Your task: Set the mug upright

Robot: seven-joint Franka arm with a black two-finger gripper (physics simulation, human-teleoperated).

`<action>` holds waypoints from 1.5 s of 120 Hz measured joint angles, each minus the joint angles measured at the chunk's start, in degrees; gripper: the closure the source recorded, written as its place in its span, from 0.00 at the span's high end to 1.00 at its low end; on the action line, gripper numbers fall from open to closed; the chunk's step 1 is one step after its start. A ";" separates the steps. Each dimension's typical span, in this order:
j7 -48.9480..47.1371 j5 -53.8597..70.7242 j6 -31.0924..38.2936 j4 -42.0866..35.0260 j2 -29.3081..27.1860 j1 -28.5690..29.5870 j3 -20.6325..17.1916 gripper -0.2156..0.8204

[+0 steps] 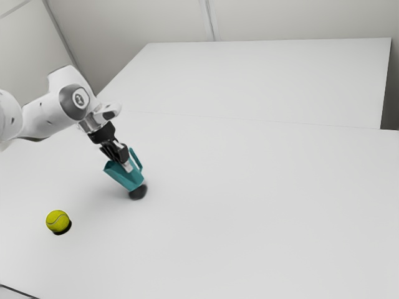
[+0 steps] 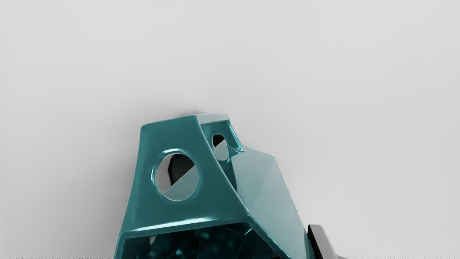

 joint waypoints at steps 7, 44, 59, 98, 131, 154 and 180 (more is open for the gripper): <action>-2.28 2.84 1.06 -1.33 -0.79 -1.84 -0.01 0.05; -14.14 14.93 4.86 -5.43 -2.20 -8.43 0.00 0.05; -18.53 18.56 5.43 -5.47 -2.18 -10.18 0.05 0.05; -28.32 25.62 5.77 -7.01 -1.75 -14.06 0.07 0.05; -34.46 27.72 5.83 -7.32 -1.22 -14.72 0.01 0.05; -37.42 27.86 5.90 -7.22 -0.19 -14.29 -0.01 0.05; -39.01 27.35 5.84 -7.18 -0.53 -14.18 0.08 0.47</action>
